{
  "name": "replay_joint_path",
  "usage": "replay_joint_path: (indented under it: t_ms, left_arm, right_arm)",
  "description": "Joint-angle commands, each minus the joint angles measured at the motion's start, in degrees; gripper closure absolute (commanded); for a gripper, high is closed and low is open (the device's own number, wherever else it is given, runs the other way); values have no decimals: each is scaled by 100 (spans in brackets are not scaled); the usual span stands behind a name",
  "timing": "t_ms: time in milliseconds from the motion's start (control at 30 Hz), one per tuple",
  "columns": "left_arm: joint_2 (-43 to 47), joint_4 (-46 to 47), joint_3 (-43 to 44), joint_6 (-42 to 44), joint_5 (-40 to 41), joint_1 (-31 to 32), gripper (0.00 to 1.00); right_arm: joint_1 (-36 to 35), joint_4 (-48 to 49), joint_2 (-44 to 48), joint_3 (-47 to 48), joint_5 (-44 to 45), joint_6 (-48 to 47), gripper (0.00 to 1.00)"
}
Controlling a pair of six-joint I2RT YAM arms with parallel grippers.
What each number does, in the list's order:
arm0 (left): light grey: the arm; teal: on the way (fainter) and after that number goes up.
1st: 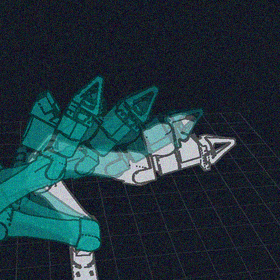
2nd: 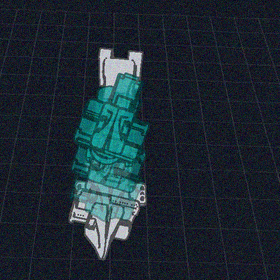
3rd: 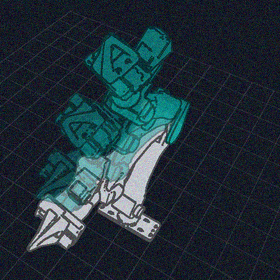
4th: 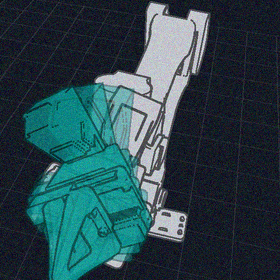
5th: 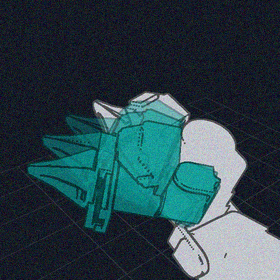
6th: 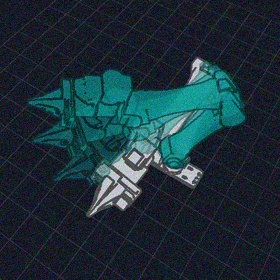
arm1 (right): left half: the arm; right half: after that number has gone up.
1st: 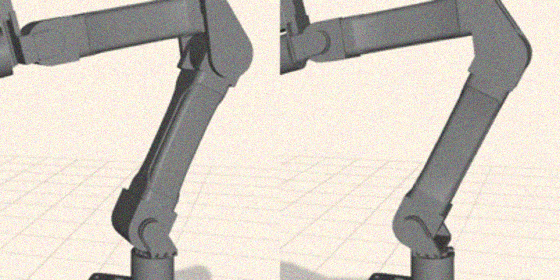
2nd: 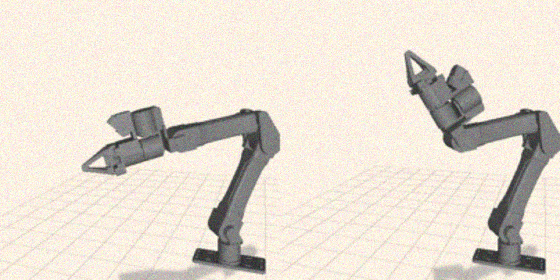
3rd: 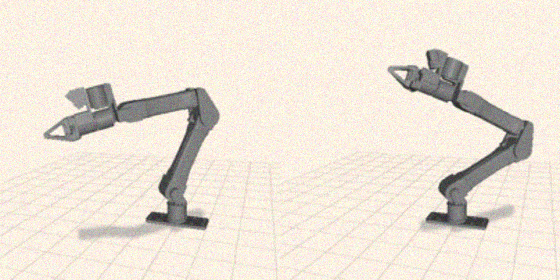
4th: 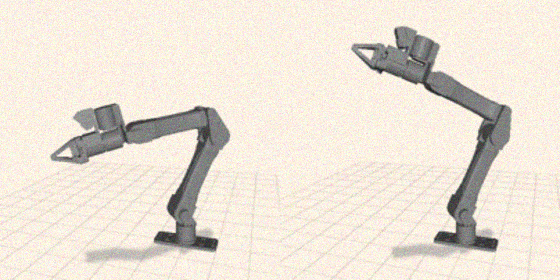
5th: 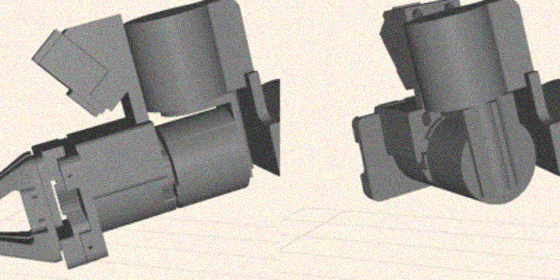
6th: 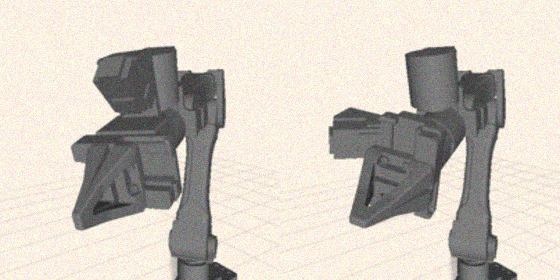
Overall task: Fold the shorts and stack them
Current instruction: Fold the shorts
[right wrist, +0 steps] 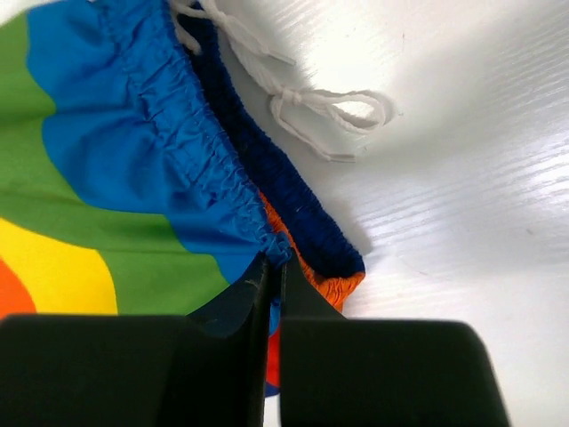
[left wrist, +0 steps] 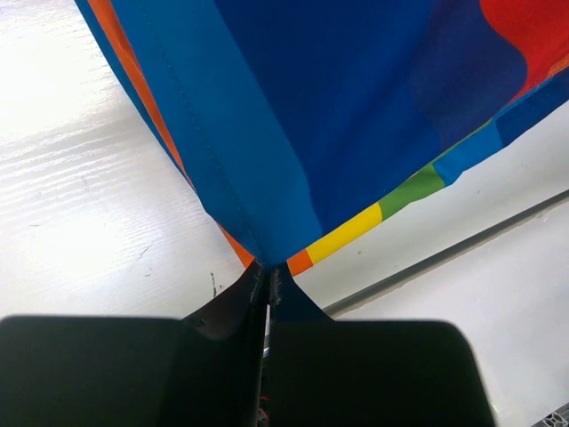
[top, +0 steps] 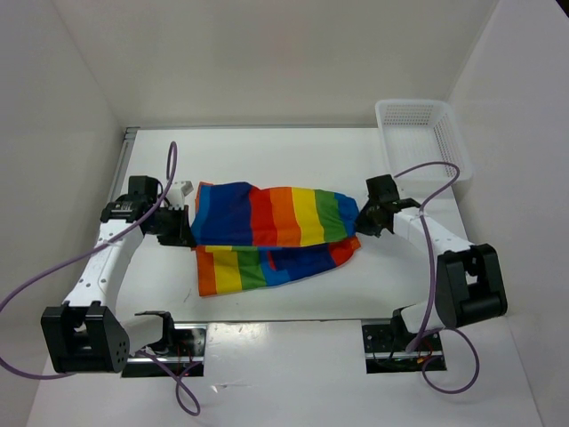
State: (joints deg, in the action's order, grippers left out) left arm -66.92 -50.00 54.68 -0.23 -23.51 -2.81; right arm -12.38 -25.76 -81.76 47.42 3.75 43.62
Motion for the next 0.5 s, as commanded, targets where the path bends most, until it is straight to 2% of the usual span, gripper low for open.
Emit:
replay_joint_path:
  t_ms: [0, 167, 267, 467]
  left_arm:
    - [117, -63, 113, 23, -57, -18, 100]
    - [231, -255, 166, 23, -136, -18, 100]
    - [415, -457, -9, 23, -207, -18, 100]
    - [838, -889, -448, 23, -128, 35, 100]
  right_arm:
    - [-36, -51, 536, 188, 381, -63, 100]
    - [-132, -1017, 1004, 417, 126, -196, 100]
    - [-501, -1326, 1004, 488, 5, 199, 100]
    - [-502, -2142, 1513, 198, -620, 683, 100]
